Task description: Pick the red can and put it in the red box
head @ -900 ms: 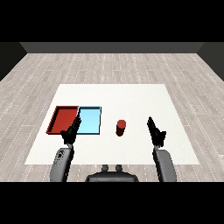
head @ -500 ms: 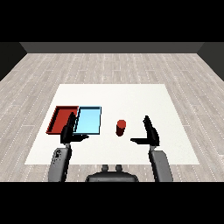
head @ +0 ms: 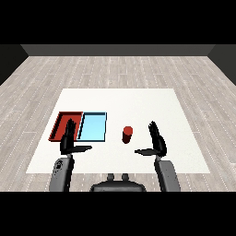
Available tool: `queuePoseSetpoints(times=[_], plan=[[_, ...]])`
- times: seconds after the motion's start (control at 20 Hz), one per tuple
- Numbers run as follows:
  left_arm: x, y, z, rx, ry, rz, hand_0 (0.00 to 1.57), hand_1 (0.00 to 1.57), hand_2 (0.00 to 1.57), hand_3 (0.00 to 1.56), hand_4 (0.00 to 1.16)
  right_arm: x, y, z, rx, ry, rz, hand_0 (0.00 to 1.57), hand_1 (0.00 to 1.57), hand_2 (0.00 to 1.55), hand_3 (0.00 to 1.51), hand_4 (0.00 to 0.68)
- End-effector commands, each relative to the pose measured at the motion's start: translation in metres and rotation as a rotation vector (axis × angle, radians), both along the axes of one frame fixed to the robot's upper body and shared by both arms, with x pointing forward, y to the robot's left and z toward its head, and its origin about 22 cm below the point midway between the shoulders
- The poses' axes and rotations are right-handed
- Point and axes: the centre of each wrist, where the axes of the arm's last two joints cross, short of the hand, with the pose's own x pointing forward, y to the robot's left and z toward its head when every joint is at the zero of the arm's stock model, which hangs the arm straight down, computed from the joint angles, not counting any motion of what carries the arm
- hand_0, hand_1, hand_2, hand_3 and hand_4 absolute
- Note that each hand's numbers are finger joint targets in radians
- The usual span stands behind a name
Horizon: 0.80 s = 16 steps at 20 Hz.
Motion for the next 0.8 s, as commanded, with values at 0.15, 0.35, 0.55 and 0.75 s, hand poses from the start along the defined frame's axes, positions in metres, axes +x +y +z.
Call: queuePoseSetpoints(times=[0.15, 0.35, 0.55, 0.75], plan=[[-0.01, 0.006, -0.023, -0.005, -0.032, 0.01, 0.0, 0.0, 0.0, 0.0, 0.0, -0.003, 0.001, 0.017, 0.023, -0.017, -0.019, 0.0, 0.0, 0.0, 0.0, 0.0], [0.015, -0.005, -0.002, -0.02, -0.017, -0.018, 0.0, 0.0, 0.0, 0.0, 0.0, -0.008, 0.018, -0.016, 0.008, -0.009, -0.022, 0.0, 0.0, 0.0, 0.0, 0.0], [0.012, -0.013, -0.019, -0.008, -0.01, -0.004, 0.0, 0.0, 0.0, 0.0, 0.0, 0.005, -0.007, -0.002, 0.048, -0.002, -0.012, 0.0, 0.0, 0.0, 0.0, 0.0], [0.026, 0.007, -0.007, 0.003, -0.026, 0.0, 0.0, 0.0, 0.0, 0.0, 0.0, 0.028, 0.001, -0.013, 0.039, -0.008, -0.001, 0.0, 0.0, 0.0, 0.0, 0.0]])
